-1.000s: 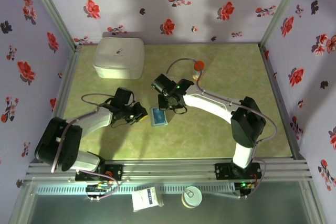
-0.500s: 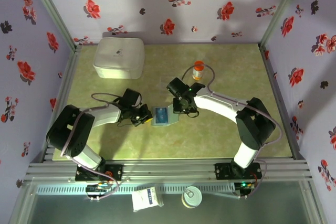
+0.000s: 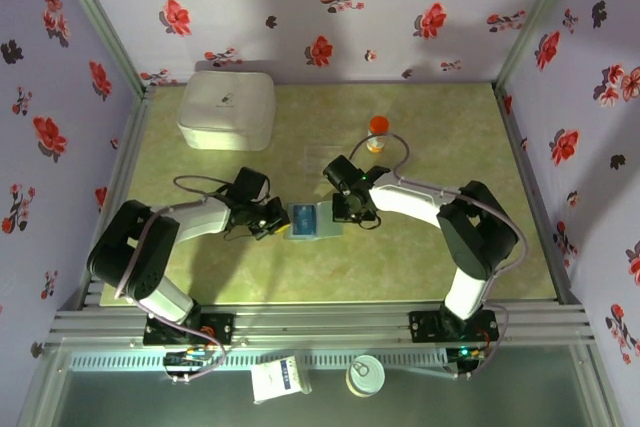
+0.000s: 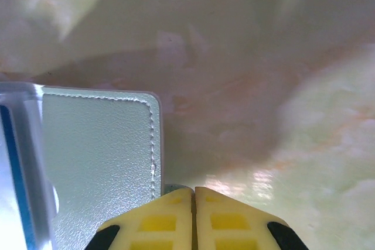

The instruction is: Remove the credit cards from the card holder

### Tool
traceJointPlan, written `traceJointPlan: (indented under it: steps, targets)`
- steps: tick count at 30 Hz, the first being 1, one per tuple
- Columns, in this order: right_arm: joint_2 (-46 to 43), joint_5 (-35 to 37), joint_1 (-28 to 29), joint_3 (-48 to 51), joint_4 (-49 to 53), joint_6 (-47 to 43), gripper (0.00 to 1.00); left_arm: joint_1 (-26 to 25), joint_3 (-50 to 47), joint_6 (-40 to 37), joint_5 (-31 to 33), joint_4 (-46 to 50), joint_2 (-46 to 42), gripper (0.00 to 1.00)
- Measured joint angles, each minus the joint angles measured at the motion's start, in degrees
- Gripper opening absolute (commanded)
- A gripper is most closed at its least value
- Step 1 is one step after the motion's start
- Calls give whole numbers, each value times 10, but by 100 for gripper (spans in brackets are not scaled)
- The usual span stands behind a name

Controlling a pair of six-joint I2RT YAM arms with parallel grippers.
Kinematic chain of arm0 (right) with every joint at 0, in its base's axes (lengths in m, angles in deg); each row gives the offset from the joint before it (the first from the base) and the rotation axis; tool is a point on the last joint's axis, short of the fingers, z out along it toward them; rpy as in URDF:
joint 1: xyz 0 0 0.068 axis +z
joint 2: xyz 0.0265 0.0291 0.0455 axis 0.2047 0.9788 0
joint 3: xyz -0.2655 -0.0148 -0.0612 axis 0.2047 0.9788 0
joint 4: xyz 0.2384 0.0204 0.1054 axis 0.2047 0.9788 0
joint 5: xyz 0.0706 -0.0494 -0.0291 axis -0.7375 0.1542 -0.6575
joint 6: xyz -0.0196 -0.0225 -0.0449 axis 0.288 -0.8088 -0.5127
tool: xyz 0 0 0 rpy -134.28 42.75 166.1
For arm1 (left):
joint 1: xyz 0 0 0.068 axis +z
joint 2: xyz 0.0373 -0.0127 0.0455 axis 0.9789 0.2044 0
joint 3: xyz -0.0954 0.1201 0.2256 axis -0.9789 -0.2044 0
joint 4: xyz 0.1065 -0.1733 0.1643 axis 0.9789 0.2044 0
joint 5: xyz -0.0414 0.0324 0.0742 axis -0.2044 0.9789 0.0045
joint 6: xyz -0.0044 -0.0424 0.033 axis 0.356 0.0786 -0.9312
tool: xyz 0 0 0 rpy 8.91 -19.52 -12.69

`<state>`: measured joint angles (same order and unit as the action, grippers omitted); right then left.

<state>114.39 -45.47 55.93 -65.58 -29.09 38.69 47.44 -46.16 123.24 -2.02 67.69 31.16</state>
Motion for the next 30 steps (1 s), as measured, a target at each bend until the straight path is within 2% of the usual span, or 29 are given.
traceJointPlan:
  steps: [16,30]
  targets:
    - [11,-18,0,3,-30,-5,6,21,-2,-13,3,25,-5,1]
    - [11,21,0,2,2,-9,6,29,-19,-15,-3,7,-5,0]
